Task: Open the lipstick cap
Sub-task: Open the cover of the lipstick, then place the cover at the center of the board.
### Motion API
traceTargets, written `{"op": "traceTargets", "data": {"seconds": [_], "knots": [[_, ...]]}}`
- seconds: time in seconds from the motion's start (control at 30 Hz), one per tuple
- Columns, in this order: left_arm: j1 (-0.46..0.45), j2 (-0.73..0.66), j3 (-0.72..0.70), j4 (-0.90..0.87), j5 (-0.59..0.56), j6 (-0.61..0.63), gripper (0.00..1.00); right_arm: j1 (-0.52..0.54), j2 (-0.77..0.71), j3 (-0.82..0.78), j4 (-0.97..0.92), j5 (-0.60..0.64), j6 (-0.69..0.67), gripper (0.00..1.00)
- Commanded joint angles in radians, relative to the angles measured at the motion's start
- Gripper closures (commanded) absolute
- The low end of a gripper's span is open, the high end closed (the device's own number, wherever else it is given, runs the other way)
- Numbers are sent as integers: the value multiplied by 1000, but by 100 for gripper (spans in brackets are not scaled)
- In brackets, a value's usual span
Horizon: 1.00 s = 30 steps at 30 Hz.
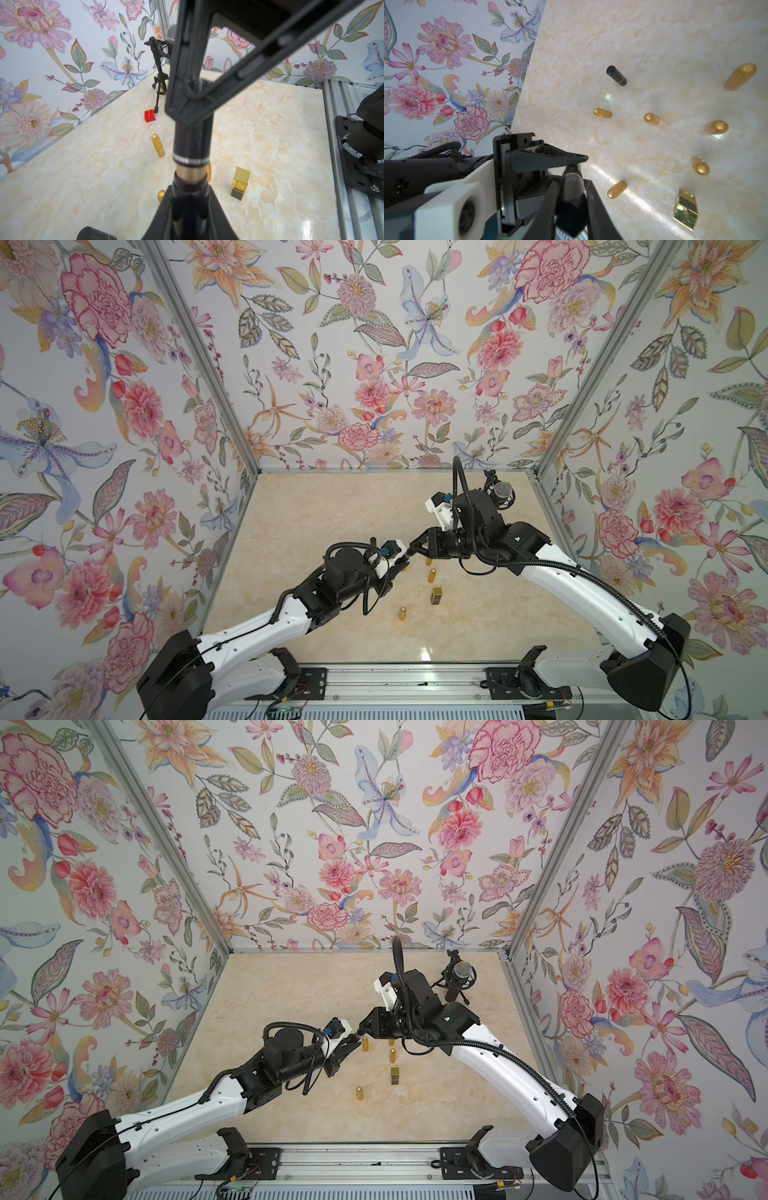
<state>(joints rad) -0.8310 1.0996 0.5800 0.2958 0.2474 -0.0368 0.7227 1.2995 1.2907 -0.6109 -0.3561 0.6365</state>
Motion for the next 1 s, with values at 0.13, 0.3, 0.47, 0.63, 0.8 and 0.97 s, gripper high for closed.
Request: {"op": "traceTargets", "data": {"seconds": [0.13, 0.3, 0.47, 0.63, 0.8, 0.97], "knots": [[9, -51, -39, -110, -85, -18, 99, -42, -65, 47, -7, 30, 25, 79], [15, -123, -86, -40, -101, -70, 99, -67, -35, 43, -7, 65, -8, 78], [52, -165, -117, 26, -120, -119, 100, -68, 81, 86, -3, 186, -64, 78], [135, -154, -108, 64, -103, -149, 100, -67, 262, 174, -3, 296, -141, 78], [206, -144, -113, 124, -80, -167, 100, -68, 470, 277, -2, 356, -198, 79], [254, -124, -124, 179, -72, -190, 100, -67, 679, 404, -2, 401, -219, 80]]}}
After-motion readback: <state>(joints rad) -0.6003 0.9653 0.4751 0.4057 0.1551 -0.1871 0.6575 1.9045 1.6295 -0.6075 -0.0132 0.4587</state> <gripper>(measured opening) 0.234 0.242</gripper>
